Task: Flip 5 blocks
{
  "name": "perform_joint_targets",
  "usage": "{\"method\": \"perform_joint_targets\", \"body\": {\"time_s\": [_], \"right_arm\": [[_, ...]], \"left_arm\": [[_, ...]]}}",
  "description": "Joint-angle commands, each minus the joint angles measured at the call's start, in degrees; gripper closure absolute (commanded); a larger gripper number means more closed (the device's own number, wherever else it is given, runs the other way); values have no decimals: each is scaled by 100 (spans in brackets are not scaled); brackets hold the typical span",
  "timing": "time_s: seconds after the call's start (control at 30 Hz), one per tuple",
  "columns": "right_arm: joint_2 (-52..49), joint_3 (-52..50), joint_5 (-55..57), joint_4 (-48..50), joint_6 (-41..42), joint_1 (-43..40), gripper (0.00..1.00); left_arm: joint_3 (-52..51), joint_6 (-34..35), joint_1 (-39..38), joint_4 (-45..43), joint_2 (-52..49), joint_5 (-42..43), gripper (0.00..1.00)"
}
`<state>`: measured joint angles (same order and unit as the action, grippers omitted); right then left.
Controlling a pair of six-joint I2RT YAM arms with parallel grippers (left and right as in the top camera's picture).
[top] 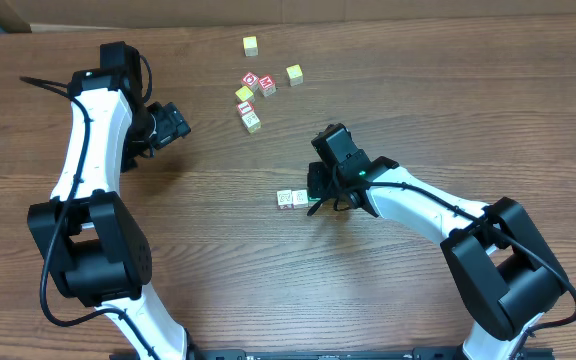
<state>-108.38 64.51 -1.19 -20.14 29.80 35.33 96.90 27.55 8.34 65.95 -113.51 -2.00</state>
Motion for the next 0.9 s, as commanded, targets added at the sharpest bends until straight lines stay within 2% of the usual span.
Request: {"method": "perform_joint_targets", "body": {"time_s": [0.0, 0.27, 0.67, 0.87], "right_arm": [[155, 4, 212, 57, -26, -66, 77], [155, 4, 258, -197, 197, -398, 76], [155, -7, -278, -616, 192, -201, 76], [155, -7, -299, -614, 190, -162, 70]], "left_arm": [[-9, 122, -11, -22, -48, -31, 0], [-9, 122, -11, -22, -50, -31, 0], [-9, 122, -11, -22, -48, -31, 0], [-9, 122, -13, -22, -48, -28, 0]]}}
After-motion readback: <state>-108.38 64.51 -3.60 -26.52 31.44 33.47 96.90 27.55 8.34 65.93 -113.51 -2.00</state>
